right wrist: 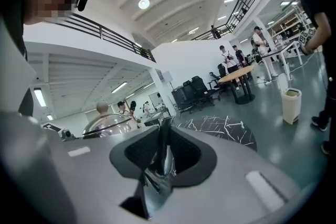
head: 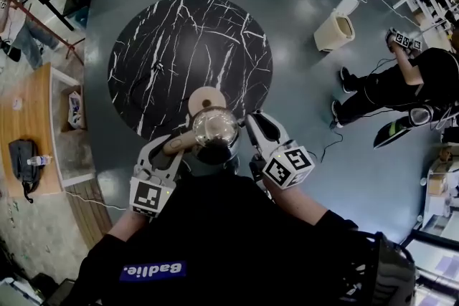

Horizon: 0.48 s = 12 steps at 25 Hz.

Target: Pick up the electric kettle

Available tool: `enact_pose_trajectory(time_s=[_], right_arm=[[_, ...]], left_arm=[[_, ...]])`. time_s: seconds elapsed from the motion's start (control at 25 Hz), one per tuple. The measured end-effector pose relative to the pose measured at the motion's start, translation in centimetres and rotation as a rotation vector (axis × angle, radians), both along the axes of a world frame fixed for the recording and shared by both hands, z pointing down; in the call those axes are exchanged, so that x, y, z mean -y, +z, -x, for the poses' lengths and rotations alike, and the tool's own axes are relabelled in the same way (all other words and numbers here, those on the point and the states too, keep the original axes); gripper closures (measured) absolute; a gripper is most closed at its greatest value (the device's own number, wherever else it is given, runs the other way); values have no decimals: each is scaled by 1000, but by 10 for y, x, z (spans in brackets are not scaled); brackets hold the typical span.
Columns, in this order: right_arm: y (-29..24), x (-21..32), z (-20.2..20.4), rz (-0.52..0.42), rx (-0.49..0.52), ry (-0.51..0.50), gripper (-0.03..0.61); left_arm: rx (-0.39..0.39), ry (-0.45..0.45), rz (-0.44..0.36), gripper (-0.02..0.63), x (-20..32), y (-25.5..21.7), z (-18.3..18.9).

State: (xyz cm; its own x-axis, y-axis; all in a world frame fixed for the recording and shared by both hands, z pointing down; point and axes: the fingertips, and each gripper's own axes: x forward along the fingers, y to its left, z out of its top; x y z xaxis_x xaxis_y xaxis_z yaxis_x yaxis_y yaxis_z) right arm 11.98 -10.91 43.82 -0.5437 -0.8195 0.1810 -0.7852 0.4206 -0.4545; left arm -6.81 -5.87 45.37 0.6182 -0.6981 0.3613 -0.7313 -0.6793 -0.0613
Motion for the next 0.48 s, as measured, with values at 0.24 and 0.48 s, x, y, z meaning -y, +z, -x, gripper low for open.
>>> enact_pose_trajectory(time_s=[0.24, 0.48], right_arm=[[-4, 2, -3, -16, -10, -3, 508], [-4, 1, -4, -15, -11, -2, 508]], left_arm=[[-3, 3, -7, 492, 3, -2, -2], [-1, 7, 1, 492, 2, -1, -4]])
